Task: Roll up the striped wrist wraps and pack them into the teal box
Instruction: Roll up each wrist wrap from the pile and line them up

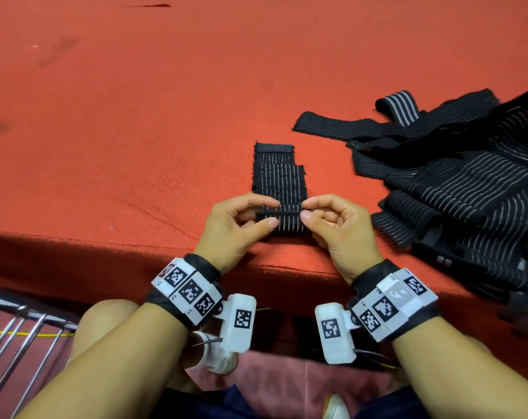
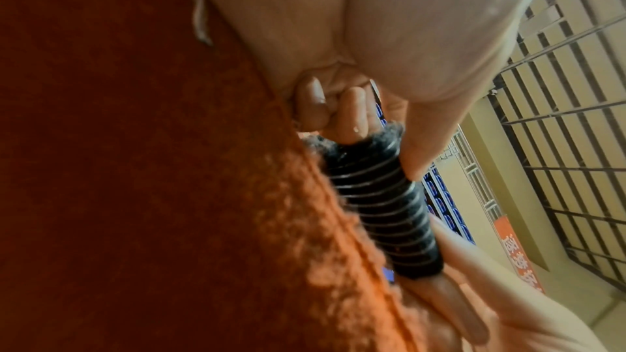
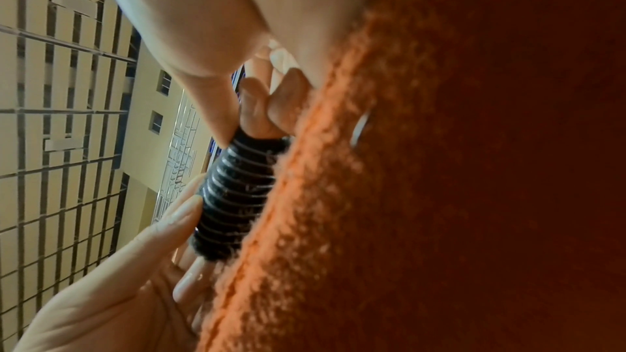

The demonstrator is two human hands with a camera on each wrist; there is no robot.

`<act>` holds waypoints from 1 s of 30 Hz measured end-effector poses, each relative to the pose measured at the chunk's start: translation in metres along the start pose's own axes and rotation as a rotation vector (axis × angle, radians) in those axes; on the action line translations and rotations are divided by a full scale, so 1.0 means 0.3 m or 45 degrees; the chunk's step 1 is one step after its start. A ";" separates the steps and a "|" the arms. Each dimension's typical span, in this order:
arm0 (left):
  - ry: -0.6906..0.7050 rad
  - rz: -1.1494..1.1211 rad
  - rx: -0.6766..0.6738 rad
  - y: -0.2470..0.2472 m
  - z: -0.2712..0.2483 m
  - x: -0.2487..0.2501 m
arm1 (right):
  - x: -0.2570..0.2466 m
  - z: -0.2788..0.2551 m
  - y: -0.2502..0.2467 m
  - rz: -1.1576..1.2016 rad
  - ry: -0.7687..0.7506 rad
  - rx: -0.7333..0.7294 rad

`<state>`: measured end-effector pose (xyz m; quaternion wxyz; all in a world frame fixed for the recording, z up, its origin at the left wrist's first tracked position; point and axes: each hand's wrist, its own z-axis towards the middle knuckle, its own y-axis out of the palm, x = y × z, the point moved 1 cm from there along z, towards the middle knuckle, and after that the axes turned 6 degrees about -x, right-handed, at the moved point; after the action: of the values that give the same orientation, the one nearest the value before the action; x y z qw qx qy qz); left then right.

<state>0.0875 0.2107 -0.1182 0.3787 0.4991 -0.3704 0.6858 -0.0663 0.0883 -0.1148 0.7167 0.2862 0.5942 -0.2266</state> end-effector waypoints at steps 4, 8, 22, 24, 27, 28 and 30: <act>0.030 0.104 0.018 0.004 0.001 0.006 | -0.008 -0.002 -0.002 -0.040 -0.025 -0.058; 0.035 0.108 0.060 0.001 0.003 0.008 | -0.020 -0.010 0.007 -0.213 -0.130 -0.182; -0.012 -0.022 0.002 0.006 -0.001 0.013 | 0.024 0.002 -0.001 -0.461 -0.143 -0.147; 0.001 0.038 -0.027 0.008 -0.002 0.004 | 0.031 0.007 -0.009 -0.426 -0.143 -0.143; 0.067 0.146 -0.002 0.004 0.000 -0.006 | 0.031 0.012 -0.016 -0.458 -0.157 -0.179; 0.081 0.154 0.012 0.002 0.001 -0.006 | 0.031 0.012 -0.016 -0.465 -0.167 -0.187; 0.080 0.142 0.010 0.002 0.002 -0.006 | 0.026 0.011 -0.011 -0.438 -0.186 -0.187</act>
<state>0.0877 0.2095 -0.1199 0.3493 0.4574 -0.3827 0.7227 -0.0647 0.0837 -0.1227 0.7275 0.1103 0.5956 -0.3221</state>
